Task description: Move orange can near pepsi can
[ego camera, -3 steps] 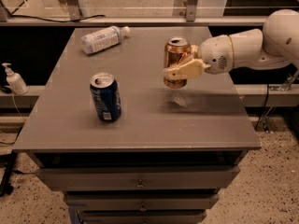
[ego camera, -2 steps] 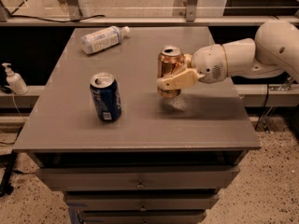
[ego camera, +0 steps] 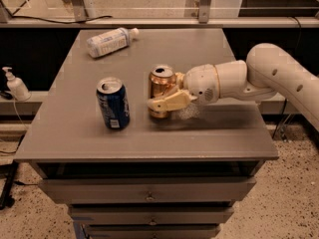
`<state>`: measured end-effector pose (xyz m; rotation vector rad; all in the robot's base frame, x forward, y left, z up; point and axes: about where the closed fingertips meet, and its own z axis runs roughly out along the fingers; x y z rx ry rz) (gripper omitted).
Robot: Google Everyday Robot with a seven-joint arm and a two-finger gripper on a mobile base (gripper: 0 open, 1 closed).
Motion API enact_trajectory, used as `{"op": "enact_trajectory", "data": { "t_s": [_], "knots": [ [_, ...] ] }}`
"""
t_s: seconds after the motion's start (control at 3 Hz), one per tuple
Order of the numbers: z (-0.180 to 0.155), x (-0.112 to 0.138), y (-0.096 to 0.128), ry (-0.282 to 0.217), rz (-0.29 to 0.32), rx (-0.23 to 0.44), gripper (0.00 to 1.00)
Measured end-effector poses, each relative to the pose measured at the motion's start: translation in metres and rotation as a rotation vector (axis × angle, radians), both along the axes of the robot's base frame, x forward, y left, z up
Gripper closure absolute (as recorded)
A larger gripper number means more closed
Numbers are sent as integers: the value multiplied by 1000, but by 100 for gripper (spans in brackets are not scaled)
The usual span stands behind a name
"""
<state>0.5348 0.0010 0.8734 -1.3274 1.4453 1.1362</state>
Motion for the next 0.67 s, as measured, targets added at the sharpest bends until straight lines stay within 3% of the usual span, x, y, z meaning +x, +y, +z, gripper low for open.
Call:
{"op": "enact_trajectory", "data": {
  "t_s": [0.67],
  "knots": [
    [-8, -7, 36, -95, 71, -12, 100]
  ]
}}
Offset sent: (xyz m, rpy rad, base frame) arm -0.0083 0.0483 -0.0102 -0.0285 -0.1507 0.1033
